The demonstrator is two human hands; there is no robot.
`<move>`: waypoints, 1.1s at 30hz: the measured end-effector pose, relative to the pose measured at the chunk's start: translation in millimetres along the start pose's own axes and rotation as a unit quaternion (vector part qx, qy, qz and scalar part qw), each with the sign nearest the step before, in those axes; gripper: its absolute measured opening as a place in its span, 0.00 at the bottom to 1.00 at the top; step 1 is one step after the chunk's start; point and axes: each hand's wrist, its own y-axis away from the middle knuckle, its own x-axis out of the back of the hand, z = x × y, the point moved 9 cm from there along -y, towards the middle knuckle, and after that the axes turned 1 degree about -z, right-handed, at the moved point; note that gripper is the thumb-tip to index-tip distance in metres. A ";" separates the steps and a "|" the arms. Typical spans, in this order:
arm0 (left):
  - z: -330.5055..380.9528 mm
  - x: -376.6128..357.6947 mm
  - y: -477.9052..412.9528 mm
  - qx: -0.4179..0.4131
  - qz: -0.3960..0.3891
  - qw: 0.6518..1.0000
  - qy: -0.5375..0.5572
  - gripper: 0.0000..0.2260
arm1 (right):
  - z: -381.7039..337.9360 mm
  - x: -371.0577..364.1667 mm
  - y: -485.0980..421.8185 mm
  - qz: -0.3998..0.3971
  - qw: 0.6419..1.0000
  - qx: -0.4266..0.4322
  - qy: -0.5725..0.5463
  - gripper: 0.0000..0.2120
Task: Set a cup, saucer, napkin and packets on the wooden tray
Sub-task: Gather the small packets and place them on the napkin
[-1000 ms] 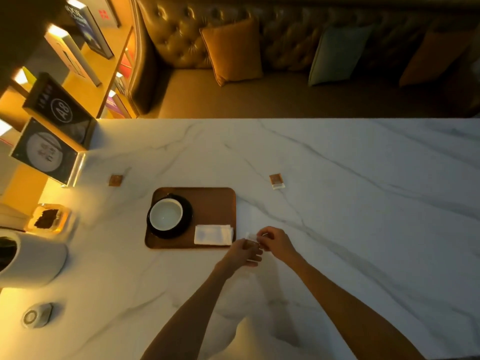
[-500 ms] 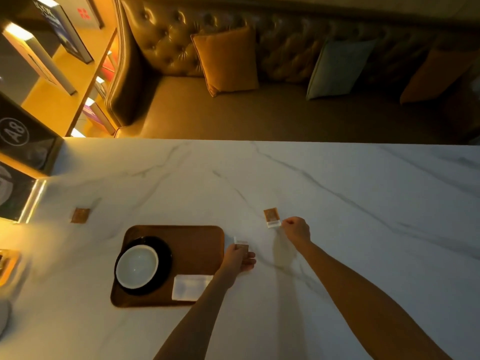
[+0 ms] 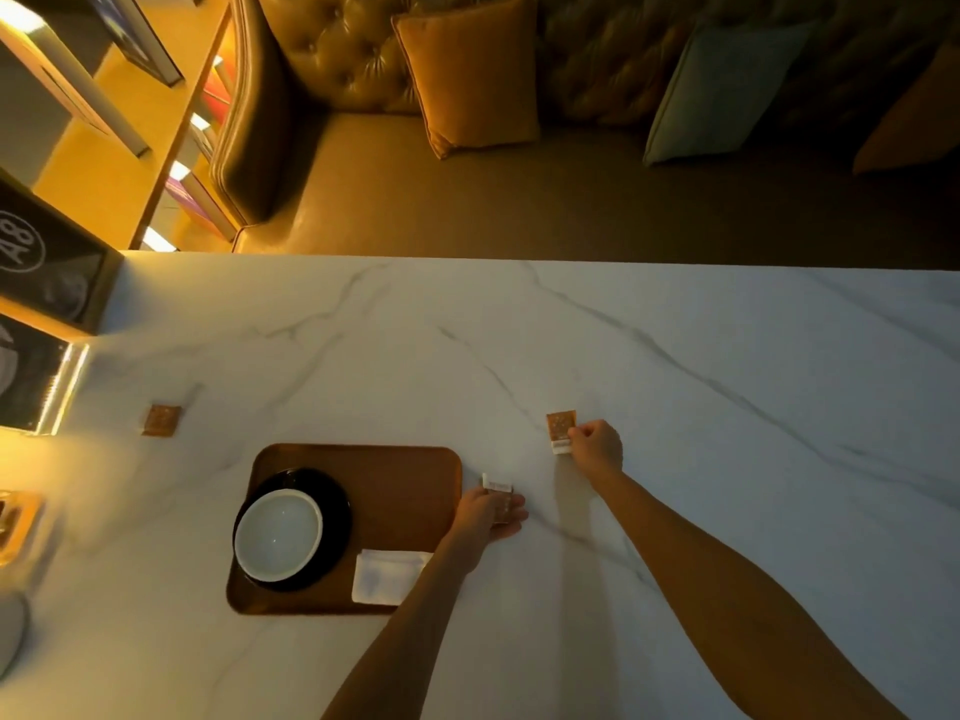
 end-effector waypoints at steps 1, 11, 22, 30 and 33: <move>1.3 -0.7 7.1 -0.002 -0.006 1.000 -0.001 0.09 | -1.1 1.6 5.6 -0.008 1.000 0.011 -0.027 0.12; 33.7 15.7 137.1 -0.026 -0.142 0.986 0.087 0.20 | -73.9 7.8 154.6 -0.312 0.918 0.226 -0.096 0.08; 56.3 75.9 307.5 -0.201 -0.180 0.958 -0.094 0.14 | -166.5 -18.7 345.2 -0.267 0.845 0.461 0.046 0.07; 54.3 165.1 366.1 -0.254 -0.110 0.960 -0.036 0.13 | -190.1 -64.3 429.5 -0.307 0.832 0.461 -0.040 0.04; 56.3 192.6 376.5 -0.257 -0.119 0.959 -0.023 0.10 | -197.5 -81.4 450.3 -0.329 0.832 0.442 -0.065 0.03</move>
